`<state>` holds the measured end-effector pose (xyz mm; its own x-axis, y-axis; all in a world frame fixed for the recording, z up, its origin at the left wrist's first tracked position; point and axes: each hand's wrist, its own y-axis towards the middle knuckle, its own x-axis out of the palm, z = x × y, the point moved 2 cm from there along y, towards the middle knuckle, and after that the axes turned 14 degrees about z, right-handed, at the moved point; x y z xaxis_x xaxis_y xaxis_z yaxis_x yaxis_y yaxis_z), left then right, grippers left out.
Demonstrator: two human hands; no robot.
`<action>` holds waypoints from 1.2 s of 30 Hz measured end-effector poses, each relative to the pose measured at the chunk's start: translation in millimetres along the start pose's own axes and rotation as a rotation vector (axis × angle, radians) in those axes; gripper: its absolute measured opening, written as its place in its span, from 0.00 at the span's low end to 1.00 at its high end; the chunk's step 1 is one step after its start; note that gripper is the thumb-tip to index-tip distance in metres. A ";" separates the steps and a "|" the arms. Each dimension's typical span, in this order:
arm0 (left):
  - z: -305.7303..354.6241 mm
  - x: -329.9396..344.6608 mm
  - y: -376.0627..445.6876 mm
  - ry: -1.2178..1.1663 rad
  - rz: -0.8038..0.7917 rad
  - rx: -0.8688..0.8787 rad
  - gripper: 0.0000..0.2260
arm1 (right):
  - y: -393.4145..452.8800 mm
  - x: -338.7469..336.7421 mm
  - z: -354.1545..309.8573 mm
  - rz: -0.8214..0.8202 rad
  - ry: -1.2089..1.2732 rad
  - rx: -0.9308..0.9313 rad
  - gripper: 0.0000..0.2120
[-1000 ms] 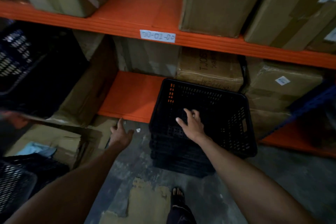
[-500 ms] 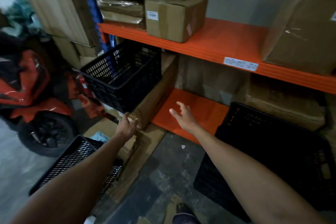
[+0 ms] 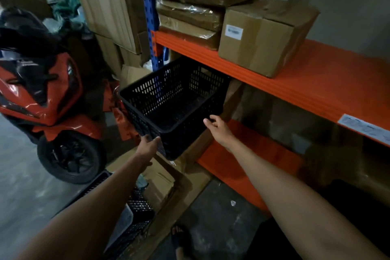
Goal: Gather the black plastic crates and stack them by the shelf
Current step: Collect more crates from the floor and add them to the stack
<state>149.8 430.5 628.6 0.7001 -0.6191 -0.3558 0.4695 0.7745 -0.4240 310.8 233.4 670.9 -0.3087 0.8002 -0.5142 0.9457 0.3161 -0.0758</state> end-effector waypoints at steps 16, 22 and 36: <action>57.2 66.4 149.9 -0.196 0.593 -0.348 0.27 | 294.2 43.6 -10.9 0.351 0.036 0.385 0.42; 43.9 49.1 160.2 -0.384 0.519 -0.200 0.18 | 307.3 29.5 -7.7 0.338 -0.007 0.462 0.43; 9.4 -97.0 106.6 -0.398 0.406 -0.006 0.16 | 105.7 -0.3 7.1 0.568 0.165 0.594 0.45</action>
<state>137.0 574.4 625.8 0.9731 -0.1744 -0.1507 0.1180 0.9386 -0.3241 411.6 263.0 657.0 0.2641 0.8355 -0.4819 0.8437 -0.4422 -0.3042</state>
